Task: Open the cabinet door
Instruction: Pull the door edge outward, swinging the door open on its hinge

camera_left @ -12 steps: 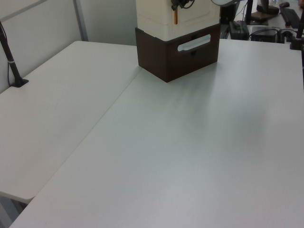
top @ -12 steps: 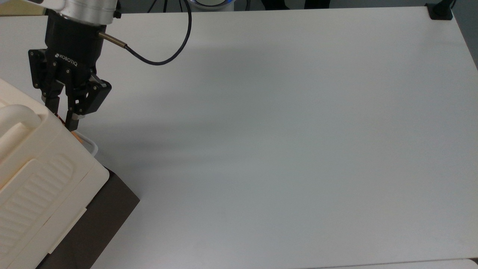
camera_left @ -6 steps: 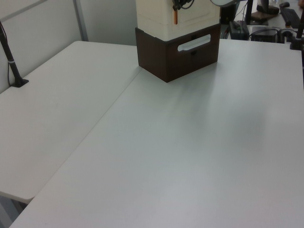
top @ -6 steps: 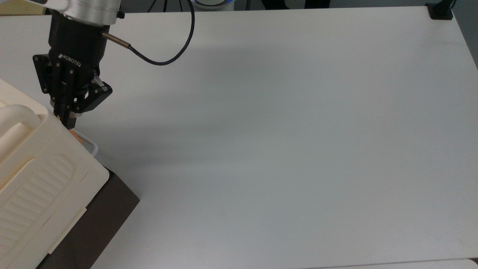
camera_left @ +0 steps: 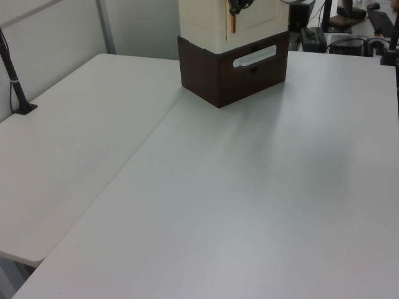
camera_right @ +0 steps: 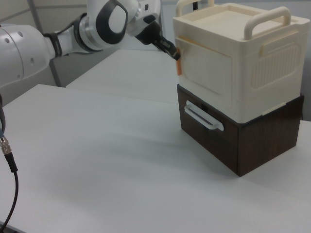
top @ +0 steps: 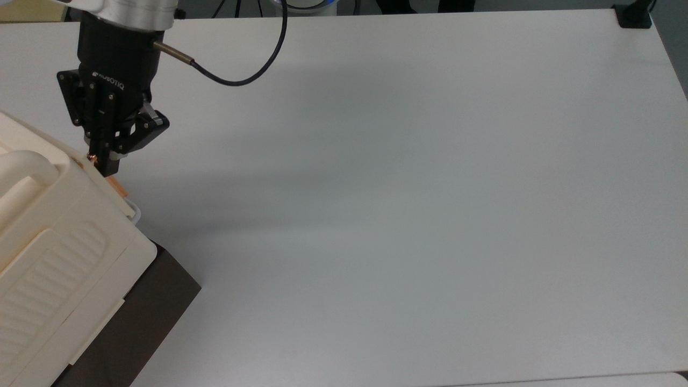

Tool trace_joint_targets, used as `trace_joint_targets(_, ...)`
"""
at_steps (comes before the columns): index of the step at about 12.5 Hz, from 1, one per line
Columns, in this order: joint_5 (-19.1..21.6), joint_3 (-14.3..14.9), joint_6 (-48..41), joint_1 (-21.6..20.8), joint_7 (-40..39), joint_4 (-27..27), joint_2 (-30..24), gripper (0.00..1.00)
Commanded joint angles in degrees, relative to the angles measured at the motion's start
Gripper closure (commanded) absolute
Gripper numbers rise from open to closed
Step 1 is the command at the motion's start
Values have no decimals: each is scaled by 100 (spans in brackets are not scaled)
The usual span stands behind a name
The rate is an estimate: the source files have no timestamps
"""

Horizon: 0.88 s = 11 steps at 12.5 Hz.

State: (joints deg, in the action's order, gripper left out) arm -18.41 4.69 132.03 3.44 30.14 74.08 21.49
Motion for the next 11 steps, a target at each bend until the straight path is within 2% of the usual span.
trace_joint_targets(1,215,59,-1160,16,62,168,-233,100)
trace_joint_targets(2,276,59,-1414,-1,1,177,-355,95)
trace_joint_targets(4,565,23,-1985,-2,-349,308,-619,21)
trace_joint_targets(5,689,15,-2258,-10,-542,326,-690,1)
trace_joint_targets(7,795,-64,-3354,-45,-1147,300,-918,0)
trace_joint_targets(9,1014,-205,-3936,-28,-1448,273,-1146,0)
trace_joint_targets(11,1059,-266,-4106,-46,-1485,264,-1305,0)
